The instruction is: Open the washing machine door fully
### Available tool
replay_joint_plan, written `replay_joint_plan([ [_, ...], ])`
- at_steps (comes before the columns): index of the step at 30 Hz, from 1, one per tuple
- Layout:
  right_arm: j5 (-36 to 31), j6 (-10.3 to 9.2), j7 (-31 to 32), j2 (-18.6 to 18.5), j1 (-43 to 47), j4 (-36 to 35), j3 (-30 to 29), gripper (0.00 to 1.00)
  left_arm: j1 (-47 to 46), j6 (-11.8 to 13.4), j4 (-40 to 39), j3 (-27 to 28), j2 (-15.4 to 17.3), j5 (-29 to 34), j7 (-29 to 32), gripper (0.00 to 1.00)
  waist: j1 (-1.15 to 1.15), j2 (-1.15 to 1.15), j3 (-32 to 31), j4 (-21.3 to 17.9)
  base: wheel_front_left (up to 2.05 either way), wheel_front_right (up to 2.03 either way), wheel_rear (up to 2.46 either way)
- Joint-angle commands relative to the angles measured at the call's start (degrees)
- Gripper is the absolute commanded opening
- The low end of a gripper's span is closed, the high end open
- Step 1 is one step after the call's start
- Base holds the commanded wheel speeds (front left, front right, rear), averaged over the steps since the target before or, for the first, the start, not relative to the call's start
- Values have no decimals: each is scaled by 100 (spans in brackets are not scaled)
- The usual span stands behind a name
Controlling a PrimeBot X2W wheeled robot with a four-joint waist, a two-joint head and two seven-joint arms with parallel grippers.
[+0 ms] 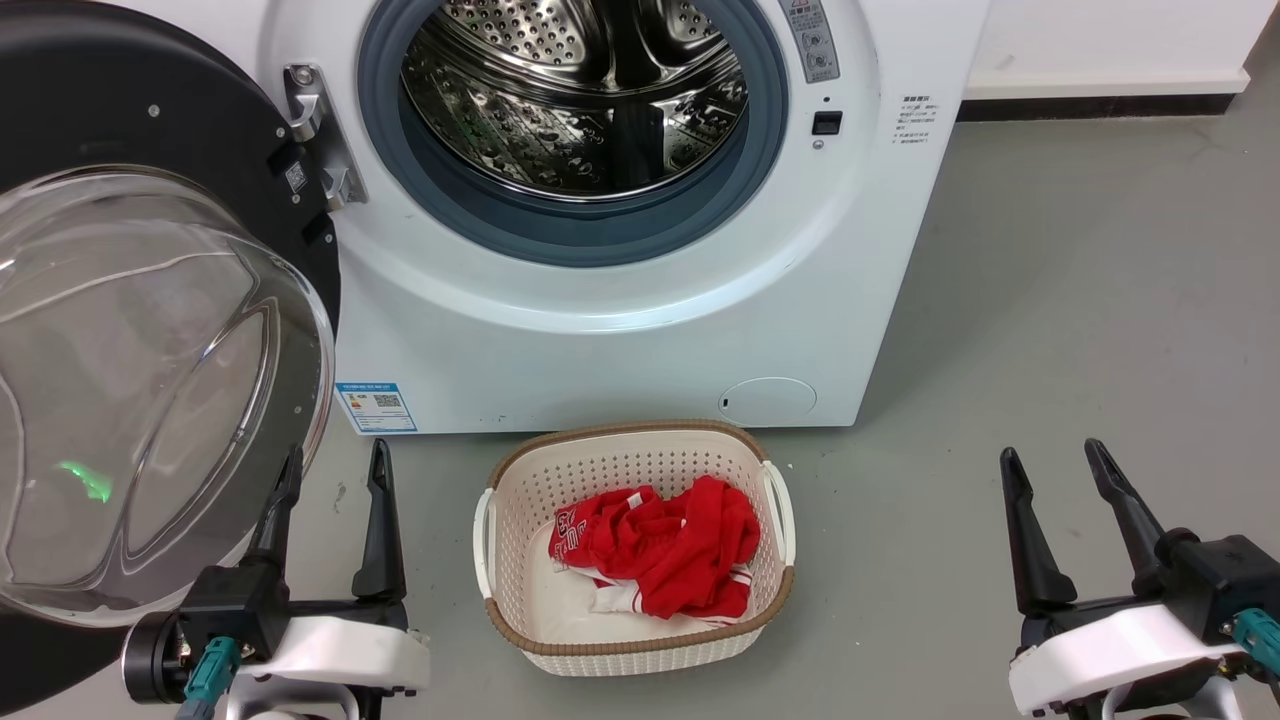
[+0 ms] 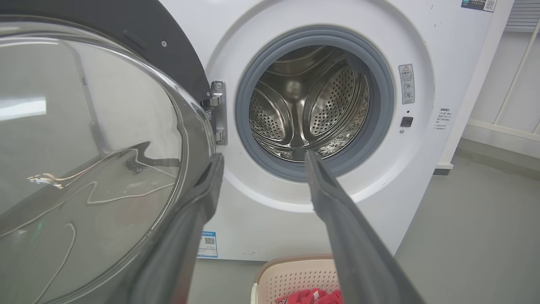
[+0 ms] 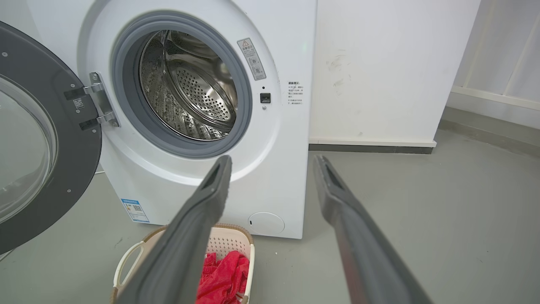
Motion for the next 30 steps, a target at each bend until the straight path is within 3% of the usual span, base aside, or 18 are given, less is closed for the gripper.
replay_joint_plan([
  [1,34,-4,-18,7,24,8,8,100,80,12,17,21,4,22,-14,100,0,0,-9,8,0,0,0],
  [21,117,-4,-34,8,32,43,2,100,93,-26,40,11,3,-1,-15,100,0,0,-6,-2,0,0,0],
  [22,73,0,-11,0,1,38,6,0,52,-30,34,-6,3,-1,0,0,0,0,-7,-2,0,0,0],
  [30,976,0,19,-43,-36,187,35,0,-52,-108,227,114,-35,-791,257,0,0,0,-17,4,0,0,0],
])
